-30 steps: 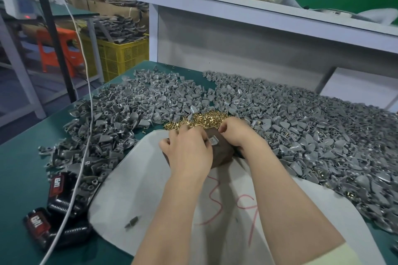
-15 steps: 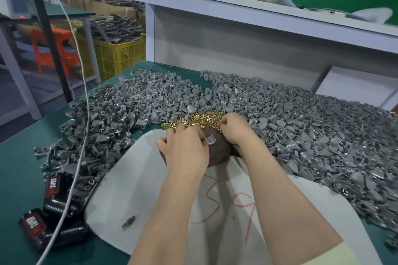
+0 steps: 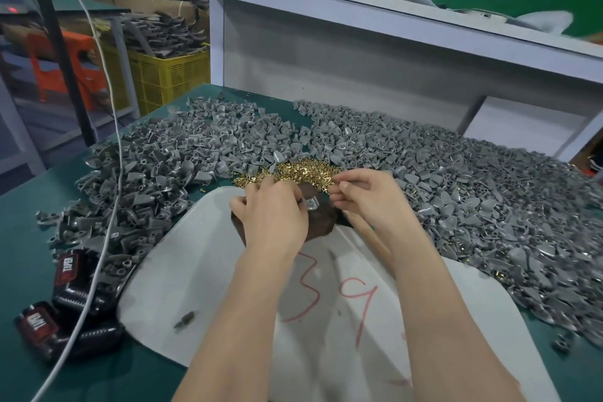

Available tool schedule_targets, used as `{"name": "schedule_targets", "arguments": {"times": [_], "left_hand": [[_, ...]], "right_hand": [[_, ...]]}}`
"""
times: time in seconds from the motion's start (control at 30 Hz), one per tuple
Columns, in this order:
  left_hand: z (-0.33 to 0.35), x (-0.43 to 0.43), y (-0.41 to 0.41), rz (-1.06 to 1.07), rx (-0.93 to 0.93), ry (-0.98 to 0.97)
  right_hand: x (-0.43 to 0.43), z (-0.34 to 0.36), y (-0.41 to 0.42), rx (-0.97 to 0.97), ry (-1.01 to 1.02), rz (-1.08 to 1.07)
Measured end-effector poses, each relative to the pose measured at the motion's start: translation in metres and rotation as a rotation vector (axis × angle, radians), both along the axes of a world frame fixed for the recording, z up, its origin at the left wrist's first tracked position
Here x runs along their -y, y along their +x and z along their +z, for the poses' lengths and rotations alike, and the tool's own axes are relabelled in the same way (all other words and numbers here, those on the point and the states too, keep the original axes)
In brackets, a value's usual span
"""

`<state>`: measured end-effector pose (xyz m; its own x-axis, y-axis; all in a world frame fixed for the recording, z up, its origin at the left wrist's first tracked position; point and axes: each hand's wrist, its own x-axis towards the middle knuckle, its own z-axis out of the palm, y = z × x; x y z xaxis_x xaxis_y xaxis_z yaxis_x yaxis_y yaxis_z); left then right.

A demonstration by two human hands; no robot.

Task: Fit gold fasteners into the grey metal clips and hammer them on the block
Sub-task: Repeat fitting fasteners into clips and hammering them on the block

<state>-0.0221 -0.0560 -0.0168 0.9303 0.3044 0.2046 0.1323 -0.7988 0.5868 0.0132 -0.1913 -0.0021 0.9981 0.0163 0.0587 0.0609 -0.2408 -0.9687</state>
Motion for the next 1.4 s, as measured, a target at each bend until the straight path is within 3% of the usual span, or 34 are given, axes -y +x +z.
{"name": "schedule_targets", "arguments": {"times": [0.13, 0.3, 0.53, 0.9, 1.1, 1.27, 1.4], "left_hand": [[0.0, 0.0, 0.0, -0.004, 0.003, 0.002], [-0.001, 0.0, 0.001, -0.001, 0.003, 0.015], [-0.001, 0.0, 0.002, -0.013, 0.014, 0.044], [0.001, 0.001, -0.001, -0.024, 0.01, 0.074], [0.002, 0.0, -0.002, -0.033, 0.02, 0.05], [0.002, 0.0, -0.001, -0.026, 0.017, 0.05], [0.002, 0.0, -0.001, -0.025, 0.013, 0.045]], "right_hand": [[-0.006, -0.002, -0.003, 0.043, 0.009, 0.01], [-0.017, -0.007, -0.003, 0.246, -0.466, 0.017], [-0.022, -0.014, -0.005, 0.306, -0.612, 0.033], [-0.036, 0.01, -0.004, 0.197, -0.971, 0.095], [-0.028, 0.005, -0.006, 0.228, -0.86, 0.119], [-0.01, -0.001, -0.012, 0.147, -0.467, 0.034], [-0.013, -0.005, -0.011, 0.199, -0.481, 0.011]]}}
